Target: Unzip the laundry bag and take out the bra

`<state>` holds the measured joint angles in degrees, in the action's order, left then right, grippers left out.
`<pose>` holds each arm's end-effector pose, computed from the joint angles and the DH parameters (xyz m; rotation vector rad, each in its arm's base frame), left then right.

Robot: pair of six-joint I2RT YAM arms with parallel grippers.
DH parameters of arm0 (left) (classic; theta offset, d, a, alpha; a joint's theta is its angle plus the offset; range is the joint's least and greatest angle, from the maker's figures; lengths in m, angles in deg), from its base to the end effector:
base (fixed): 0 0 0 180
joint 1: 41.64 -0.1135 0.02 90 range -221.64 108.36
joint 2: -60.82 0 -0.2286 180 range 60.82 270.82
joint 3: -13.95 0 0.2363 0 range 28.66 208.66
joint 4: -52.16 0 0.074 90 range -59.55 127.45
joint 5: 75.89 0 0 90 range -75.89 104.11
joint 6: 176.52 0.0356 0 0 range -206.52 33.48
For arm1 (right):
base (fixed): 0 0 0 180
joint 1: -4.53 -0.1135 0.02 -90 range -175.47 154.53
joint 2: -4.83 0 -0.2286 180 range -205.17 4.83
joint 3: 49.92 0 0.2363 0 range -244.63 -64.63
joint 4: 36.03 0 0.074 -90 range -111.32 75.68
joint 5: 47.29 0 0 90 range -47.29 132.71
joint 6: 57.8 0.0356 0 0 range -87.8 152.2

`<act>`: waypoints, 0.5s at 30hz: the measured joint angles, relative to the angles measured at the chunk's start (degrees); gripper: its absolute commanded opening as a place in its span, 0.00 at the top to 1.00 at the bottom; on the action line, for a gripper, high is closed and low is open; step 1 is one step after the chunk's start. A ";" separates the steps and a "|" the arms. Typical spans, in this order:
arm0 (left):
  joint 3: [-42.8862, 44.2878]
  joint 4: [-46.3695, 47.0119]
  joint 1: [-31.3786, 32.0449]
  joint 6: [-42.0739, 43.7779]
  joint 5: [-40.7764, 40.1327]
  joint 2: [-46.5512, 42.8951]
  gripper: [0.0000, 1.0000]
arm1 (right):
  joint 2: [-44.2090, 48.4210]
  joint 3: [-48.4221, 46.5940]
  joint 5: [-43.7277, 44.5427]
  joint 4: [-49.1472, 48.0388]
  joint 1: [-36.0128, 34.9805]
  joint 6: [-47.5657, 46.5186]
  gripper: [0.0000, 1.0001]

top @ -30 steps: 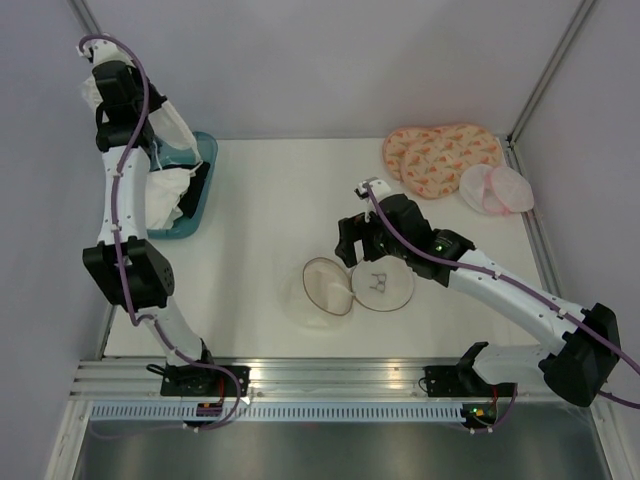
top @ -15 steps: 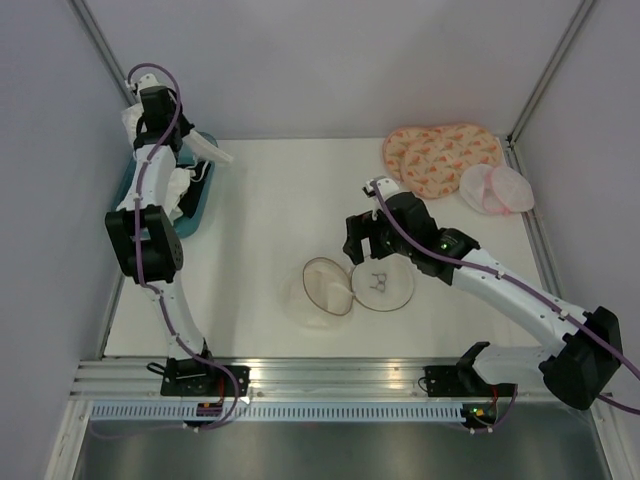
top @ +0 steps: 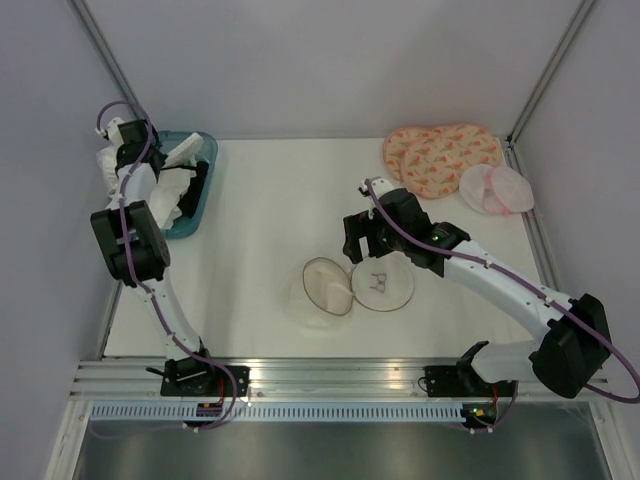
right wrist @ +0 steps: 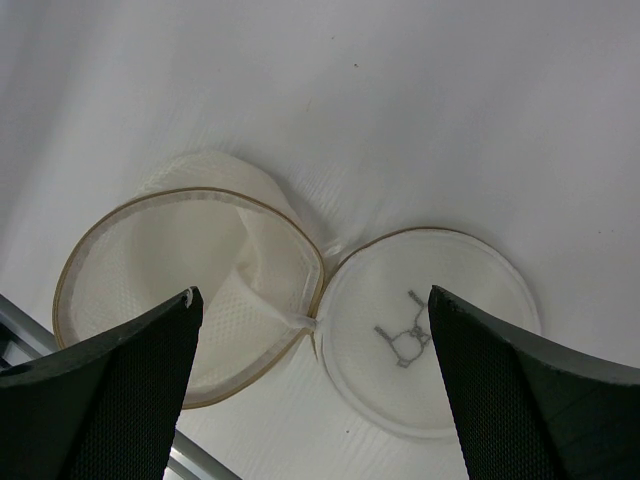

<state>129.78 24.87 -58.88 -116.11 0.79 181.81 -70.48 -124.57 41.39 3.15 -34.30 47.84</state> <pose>0.4414 0.1456 0.2299 -0.9664 1.8897 0.1208 0.2195 0.1777 0.2617 -0.4788 2.2714 0.5210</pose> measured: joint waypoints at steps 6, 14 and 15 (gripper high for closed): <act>-4.04 1.42 1.05 -0.59 7.91 0.37 0.81 | -0.04 -0.20 -0.68 -0.26 0.00 0.07 0.02; -12.02 7.21 4.13 -1.29 19.85 -1.84 0.00 | 0.79 -0.20 -0.96 -0.52 0.00 0.87 0.02; -13.07 7.15 4.55 -1.31 20.70 -2.84 0.00 | 1.29 -0.20 -0.31 -0.48 0.00 1.14 0.02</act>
<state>116.71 32.02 -54.33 -117.42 21.49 178.96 -69.19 -124.77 41.08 2.67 -34.30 48.98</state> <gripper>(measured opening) 0.993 0.978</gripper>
